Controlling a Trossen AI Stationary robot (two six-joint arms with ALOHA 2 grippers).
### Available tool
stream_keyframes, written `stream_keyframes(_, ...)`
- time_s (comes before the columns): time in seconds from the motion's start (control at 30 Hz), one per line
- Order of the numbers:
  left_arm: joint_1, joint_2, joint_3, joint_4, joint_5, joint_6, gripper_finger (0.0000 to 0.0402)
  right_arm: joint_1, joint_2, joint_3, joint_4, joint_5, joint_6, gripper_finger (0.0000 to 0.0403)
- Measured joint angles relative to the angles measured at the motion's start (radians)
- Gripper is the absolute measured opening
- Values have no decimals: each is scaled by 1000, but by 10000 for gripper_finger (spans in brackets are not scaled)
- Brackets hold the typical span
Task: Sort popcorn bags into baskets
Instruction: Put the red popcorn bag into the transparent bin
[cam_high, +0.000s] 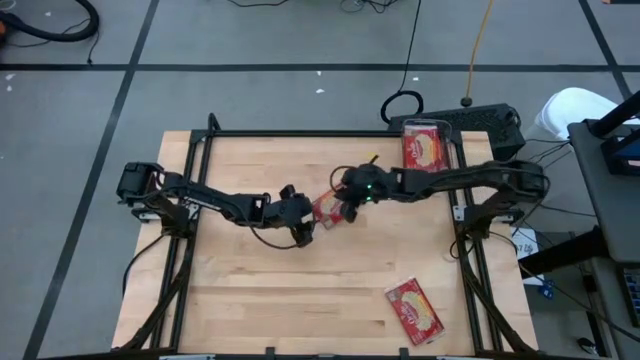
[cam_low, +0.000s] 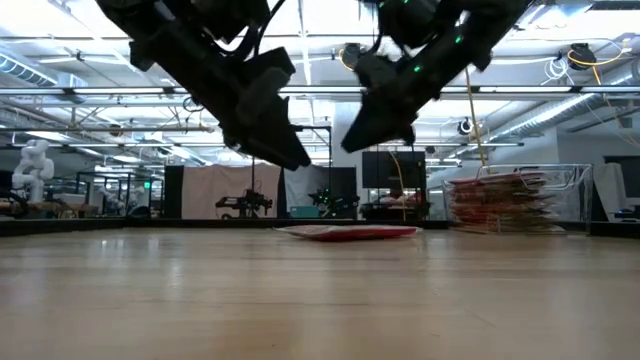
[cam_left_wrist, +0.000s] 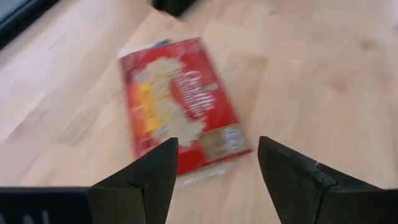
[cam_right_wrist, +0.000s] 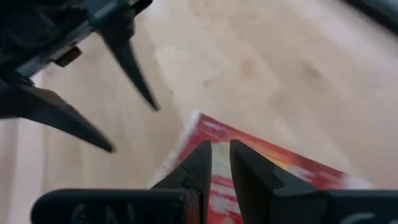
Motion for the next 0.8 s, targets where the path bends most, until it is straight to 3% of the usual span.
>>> stream_keyframes(0.2, 13, 37, -130, 318, 47, 60, 227, -9, -91, -9, -183, 147, -40, 54)
stream_keyframes(0.37, 46, 124, -182, 415, 37, 20, 227, 27, -90, -79, -173, 159, 29, 54)
stream_keyframes(0.47, 61, 172, -176, 413, 16, 14, 227, 67, -83, -163, -52, 162, 107, 54)
stream_keyframes(0.67, 90, 215, -167, 406, -92, 4, 227, 127, -77, -358, 367, 218, 186, 54)
stream_keyframes(0.8, 117, 215, -167, 380, -135, 4, 227, 145, -74, -396, 408, 240, 203, 54)
